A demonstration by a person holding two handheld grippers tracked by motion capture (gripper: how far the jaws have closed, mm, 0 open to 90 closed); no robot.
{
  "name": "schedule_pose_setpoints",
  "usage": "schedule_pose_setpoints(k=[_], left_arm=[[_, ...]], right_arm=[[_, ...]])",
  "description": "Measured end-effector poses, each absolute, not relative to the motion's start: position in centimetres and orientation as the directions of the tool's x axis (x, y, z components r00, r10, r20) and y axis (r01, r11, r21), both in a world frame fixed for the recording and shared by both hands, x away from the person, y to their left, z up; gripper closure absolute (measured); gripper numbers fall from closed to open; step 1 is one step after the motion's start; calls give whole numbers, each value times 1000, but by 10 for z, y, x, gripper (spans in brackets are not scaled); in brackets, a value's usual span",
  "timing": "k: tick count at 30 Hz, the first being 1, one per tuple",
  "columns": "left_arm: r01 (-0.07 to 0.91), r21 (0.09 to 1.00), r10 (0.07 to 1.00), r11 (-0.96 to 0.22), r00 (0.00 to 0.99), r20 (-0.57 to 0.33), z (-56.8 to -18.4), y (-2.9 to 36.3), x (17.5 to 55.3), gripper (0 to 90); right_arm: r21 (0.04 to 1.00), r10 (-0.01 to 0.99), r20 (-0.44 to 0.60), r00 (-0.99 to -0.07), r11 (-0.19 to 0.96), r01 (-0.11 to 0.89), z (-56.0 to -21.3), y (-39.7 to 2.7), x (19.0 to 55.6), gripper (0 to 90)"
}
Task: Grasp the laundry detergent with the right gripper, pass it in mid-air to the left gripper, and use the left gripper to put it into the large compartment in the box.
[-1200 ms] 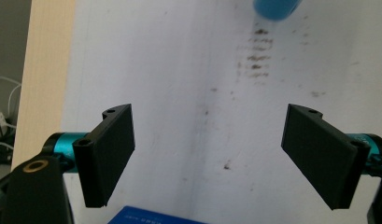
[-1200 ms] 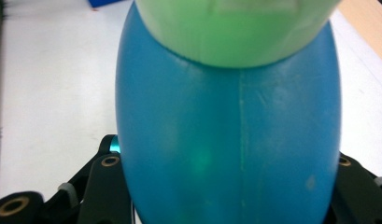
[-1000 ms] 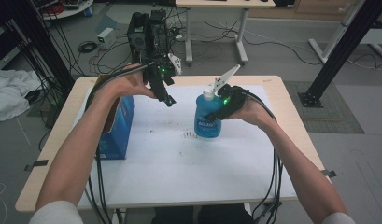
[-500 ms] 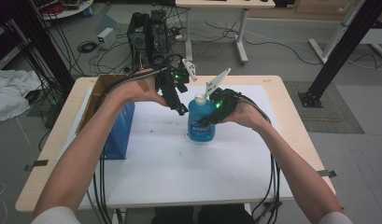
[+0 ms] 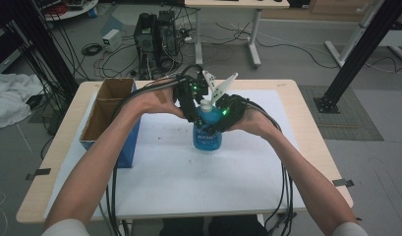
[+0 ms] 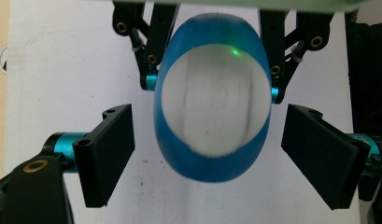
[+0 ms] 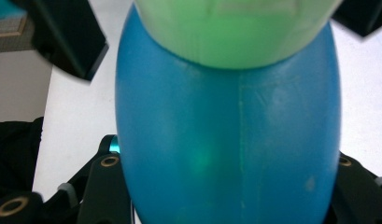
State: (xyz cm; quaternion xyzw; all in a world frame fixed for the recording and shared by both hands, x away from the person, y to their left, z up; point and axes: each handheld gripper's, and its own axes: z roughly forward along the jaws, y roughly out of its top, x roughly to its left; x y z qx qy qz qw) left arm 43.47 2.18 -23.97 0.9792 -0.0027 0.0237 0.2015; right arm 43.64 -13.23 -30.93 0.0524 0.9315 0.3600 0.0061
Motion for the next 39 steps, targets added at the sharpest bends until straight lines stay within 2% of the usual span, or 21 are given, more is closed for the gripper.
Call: schedule_pose_setpoints(k=[1, 3, 4, 10, 13, 19, 20, 24, 39], left_arm=[[-18, 396, 4, -918, 999, 54, -240, 21, 434, 174], [-29, 391, -9, -920, 999, 53, -241, 20, 435, 177], [-28, 394, -12, -919, 999, 43, -241, 19, 434, 217], [-35, 392, -18, -919, 999, 47, -243, 19, 434, 233], [-38, 396, -20, -918, 999, 49, -244, 19, 434, 253], [-35, 390, -21, -920, 999, 38, -246, 18, 434, 272], [-26, 393, -16, -919, 999, 30, -246, 18, 433, 302], [-69, 365, -55, -928, 997, 50, -245, 17, 436, 307], [-34, 388, -21, -921, 999, 39, -248, 17, 435, 337]], right_arm=[[666, 109, 121, -987, 728, 162, -308, -131, 431, 451], [668, 111, 65, -992, 734, 126, -309, -130, 434, 451], [667, 117, 53, -992, 735, 122, -309, -130, 433, 451], [662, 121, 85, -989, 735, 147, -309, -130, 431, 450], [683, 108, 45, -993, 722, 110, -309, -130, 434, 450], [679, 114, 53, -992, 724, 120, -309, -129, 433, 450], [680, 110, 50, -993, 724, 115, -309, -129, 434, 450], [685, 101, 35, -994, 722, 98, -310, -130, 435, 450], [676, 113, 58, -992, 726, 122, -311, -129, 433, 449]])
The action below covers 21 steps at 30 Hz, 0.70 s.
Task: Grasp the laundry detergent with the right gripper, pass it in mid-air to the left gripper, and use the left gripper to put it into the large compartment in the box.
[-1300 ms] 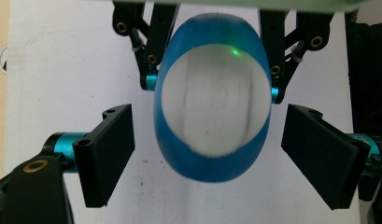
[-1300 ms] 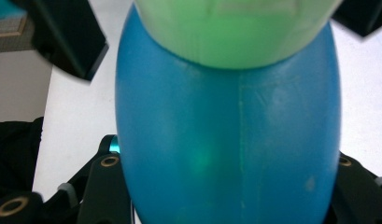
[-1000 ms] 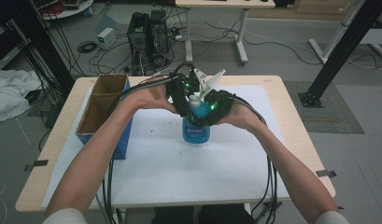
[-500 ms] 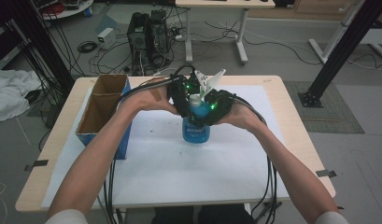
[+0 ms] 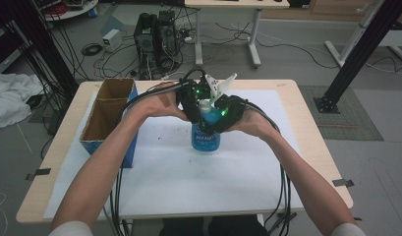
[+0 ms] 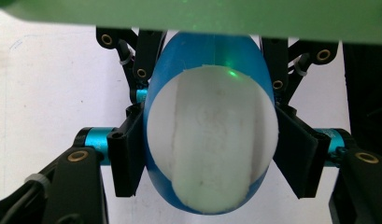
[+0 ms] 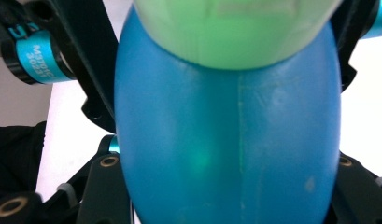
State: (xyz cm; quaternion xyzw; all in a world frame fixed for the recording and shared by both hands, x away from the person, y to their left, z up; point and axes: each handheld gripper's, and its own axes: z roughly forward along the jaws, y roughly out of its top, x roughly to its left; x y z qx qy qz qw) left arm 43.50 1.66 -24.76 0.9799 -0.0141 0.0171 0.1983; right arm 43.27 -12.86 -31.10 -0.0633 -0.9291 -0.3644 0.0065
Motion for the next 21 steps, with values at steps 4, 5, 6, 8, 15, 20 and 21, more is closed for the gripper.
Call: schedule_pose_setpoints(k=[4, 5, 6, 8, 15, 20, 21], left_arm=[[-37, 388, -22, -921, 999, 42, -247, 17, 436, 352], [-36, 389, -22, -921, 999, 41, -248, 17, 435, 353], [-37, 387, -23, -921, 999, 40, -248, 17, 436, 353], [-36, 389, -23, -921, 999, 39, -248, 17, 436, 355], [-32, 393, -14, -919, 999, 48, -250, 18, 435, 374], [-24, 393, -19, -919, 1000, 17, -249, 19, 434, 381], [-21, 400, -16, -916, 1000, 14, -249, 20, 434, 382]], right_arm=[[677, 111, 56, -992, 727, 120, -311, -129, 433, 448], [677, 110, 56, -992, 727, 119, -311, -129, 433, 448], [677, 109, 55, -993, 727, 117, -311, -129, 433, 448], [676, 117, 56, -992, 726, 124, -312, -128, 432, 448], [681, 105, 48, -993, 724, 109, -313, -127, 433, 447], [675, 105, 77, -991, 727, 130, -312, -128, 431, 447], [674, 117, 82, -990, 725, 141, -312, -127, 429, 447]])
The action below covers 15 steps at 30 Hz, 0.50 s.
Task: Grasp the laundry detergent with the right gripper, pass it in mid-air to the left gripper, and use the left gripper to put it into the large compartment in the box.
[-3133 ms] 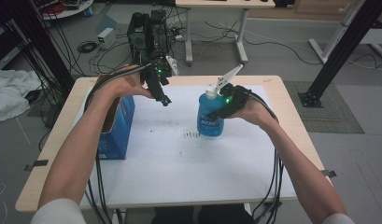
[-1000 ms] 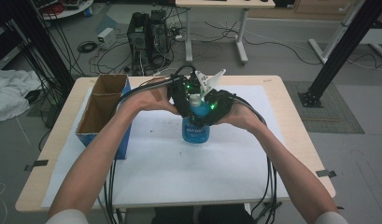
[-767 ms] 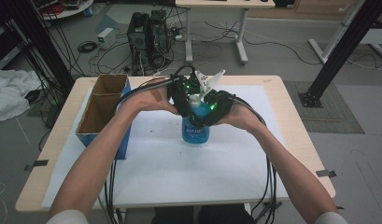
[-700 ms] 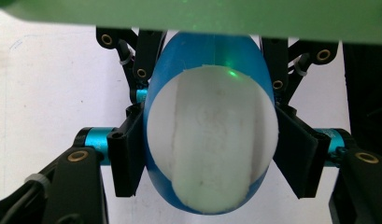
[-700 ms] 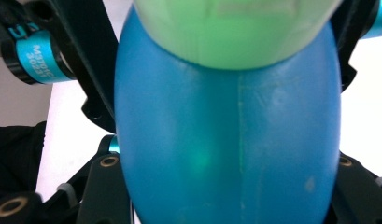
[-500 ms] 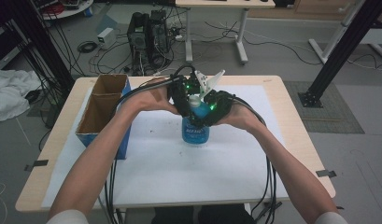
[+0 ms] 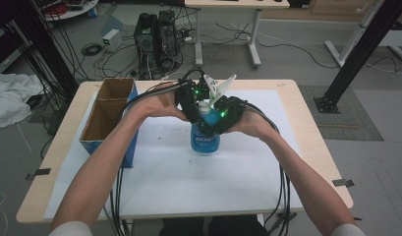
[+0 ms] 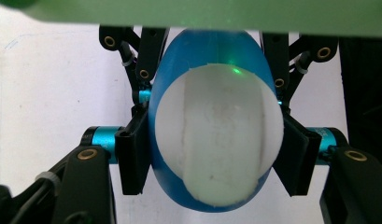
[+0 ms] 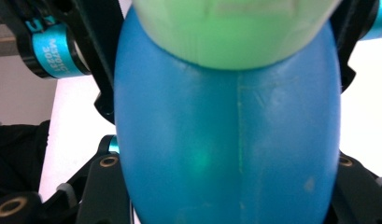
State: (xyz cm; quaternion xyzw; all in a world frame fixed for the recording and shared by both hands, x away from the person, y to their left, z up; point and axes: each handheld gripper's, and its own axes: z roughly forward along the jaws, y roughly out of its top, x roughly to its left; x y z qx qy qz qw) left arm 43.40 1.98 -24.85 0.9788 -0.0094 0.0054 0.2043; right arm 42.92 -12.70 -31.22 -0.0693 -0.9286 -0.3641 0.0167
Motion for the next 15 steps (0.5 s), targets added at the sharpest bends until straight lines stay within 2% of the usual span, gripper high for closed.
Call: schedule_pose_setpoints(k=[2, 4, 15], left_arm=[[-17, 409, -12, -913, 1000, 15, -248, 21, 434, 383], [-18, 414, -13, -910, 1000, 17, -248, 21, 434, 384], [-28, 392, -21, -920, 1000, 23, -250, 20, 434, 386]], right_arm=[[668, 123, 107, -987, 726, 163, -312, -127, 428, 447], [686, 101, 77, -992, 716, 127, -311, -128, 431, 446], [675, 106, 81, -991, 725, 133, -313, -127, 430, 442]])
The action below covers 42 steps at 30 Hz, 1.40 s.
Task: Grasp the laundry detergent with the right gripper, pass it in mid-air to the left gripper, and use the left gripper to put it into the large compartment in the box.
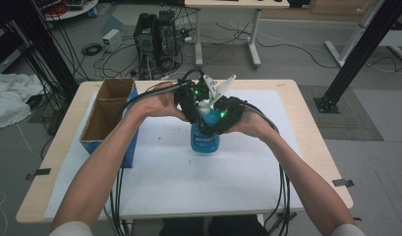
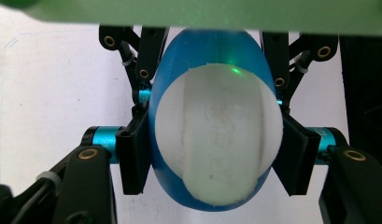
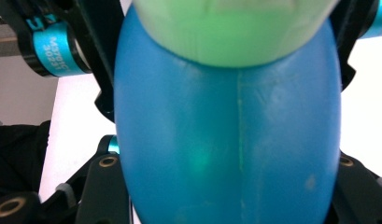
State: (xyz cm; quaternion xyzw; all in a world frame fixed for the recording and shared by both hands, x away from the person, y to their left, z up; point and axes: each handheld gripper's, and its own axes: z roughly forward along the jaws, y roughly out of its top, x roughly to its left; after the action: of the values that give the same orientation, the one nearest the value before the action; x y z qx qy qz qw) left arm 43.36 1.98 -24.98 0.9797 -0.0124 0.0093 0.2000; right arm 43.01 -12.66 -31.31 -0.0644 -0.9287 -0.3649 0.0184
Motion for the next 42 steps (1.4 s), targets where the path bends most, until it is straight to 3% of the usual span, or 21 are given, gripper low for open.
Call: schedule_pose_setpoints(k=[20, 21, 24, 26, 42], left_arm=[[-25, 387, -19, -922, 1000, 18, -251, 21, 432, 386], [-28, 387, -21, -922, 1000, 23, -250, 21, 432, 385], [-25, 388, -19, -921, 1000, 20, -250, 22, 432, 386], [-22, 388, -15, -921, 1000, 20, -249, 22, 432, 386], [-20, 374, -11, -927, 1000, 24, -249, 27, 432, 385]], right_arm=[[683, 95, 91, -991, 718, 132, -318, -124, 430, 420], [690, 74, 58, -996, 718, 94, -319, -124, 432, 414], [684, 75, 63, -995, 723, 98, -319, -123, 432, 396], [688, 75, 122, -990, 712, 139, -318, -122, 428, 387], [677, 98, 123, -988, 719, 156, -319, -123, 426, 318]])
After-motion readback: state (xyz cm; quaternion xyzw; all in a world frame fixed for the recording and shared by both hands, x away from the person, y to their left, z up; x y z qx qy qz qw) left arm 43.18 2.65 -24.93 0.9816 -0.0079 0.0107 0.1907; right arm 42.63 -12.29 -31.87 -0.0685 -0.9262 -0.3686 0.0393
